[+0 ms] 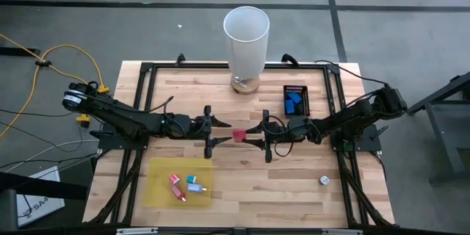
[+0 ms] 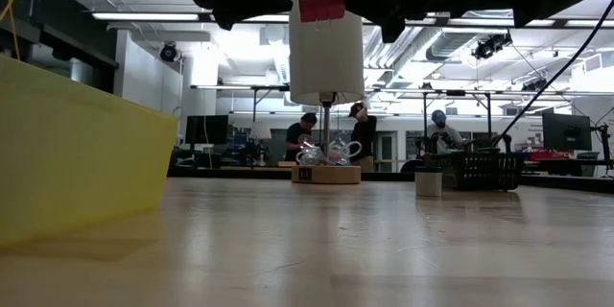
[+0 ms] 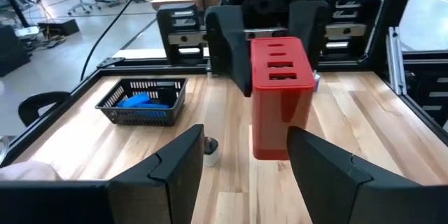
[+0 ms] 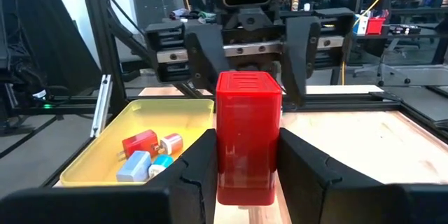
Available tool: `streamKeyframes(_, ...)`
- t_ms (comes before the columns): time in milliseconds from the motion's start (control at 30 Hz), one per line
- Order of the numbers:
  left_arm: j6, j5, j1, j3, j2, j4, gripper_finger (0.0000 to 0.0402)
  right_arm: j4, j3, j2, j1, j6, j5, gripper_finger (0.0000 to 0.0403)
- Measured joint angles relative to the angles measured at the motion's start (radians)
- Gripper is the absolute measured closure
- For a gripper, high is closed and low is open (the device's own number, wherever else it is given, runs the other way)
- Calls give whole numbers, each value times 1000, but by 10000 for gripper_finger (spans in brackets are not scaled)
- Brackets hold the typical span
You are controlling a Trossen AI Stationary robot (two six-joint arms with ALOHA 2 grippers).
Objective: Pick & Place Office items
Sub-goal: Put the red charger adapter into the yellow bin
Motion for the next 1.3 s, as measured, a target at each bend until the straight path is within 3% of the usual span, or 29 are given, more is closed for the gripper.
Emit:
streamKeyframes(800,-19,100,-3,-2,3,52,203,16,-1,-2,-1,-16,1,293)
streamKeyframes(1167,-20,108,27,-2,99,184,203,16,-1,-2,-1,-17,0,293)
streamKeyframes(1300,-21,156,43,-2,116,211,203,16,-1,-2,-1,-17,1,293)
